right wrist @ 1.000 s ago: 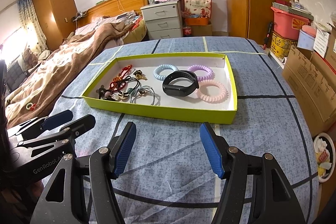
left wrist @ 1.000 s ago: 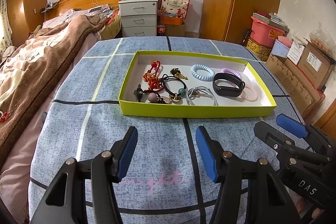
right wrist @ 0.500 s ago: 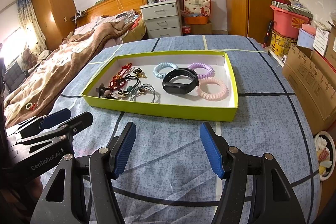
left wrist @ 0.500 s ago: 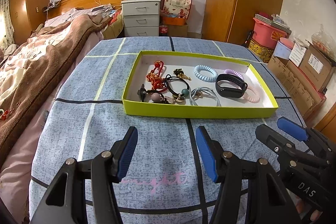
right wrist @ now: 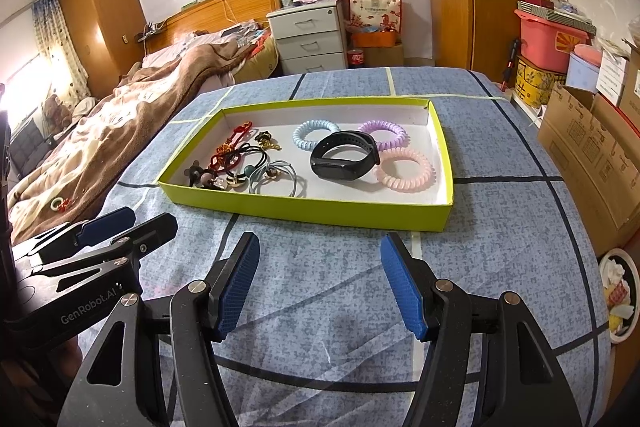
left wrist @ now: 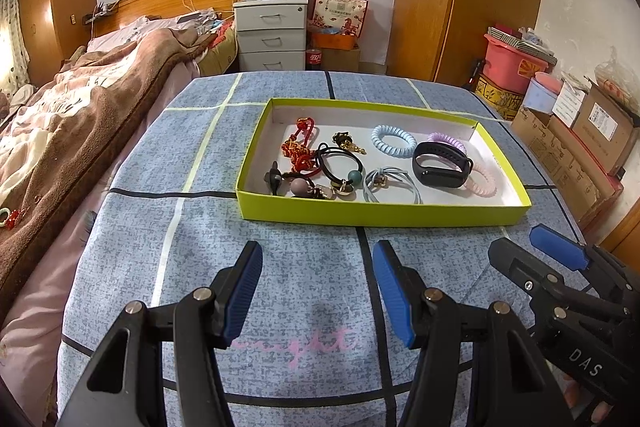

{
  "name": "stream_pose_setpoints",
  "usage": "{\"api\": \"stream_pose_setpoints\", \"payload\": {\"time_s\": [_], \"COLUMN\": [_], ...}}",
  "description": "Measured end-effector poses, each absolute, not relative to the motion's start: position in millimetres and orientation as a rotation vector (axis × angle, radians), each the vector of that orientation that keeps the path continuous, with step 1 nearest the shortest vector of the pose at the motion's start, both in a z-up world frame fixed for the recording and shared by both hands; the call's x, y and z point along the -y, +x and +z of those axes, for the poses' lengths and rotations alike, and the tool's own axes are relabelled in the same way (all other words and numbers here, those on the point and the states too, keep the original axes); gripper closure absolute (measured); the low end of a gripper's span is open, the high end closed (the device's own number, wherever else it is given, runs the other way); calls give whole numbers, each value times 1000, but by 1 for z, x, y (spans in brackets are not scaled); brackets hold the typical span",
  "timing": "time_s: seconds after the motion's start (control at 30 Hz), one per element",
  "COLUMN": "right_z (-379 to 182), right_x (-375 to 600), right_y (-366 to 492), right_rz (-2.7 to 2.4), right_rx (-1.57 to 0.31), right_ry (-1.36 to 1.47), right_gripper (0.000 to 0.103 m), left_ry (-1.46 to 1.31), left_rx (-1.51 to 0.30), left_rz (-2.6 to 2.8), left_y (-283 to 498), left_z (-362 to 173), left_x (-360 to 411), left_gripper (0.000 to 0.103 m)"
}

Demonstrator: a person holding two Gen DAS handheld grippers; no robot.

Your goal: Organize jewelry

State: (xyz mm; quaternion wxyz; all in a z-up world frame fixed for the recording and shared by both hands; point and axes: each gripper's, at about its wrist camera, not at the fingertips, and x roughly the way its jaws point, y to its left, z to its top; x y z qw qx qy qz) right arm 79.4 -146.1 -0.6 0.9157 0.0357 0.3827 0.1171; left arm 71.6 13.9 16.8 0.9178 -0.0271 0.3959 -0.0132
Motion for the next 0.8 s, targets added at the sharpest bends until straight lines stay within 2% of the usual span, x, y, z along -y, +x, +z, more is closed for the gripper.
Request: {"api": "stream_pose_setpoints", "payload": {"time_s": [0.8], "right_z": [-2], "right_x": [147], "right_y": [79], "right_rz": [241], "right_rx": [-791], "right_ry": [76], "right_gripper": [39], "left_ry": [-61], "left_rx": [-824], "left_rz": [-27], "left_y": [72], "left_z": [16], "left_x": [-10], "left_gripper": [43]}}
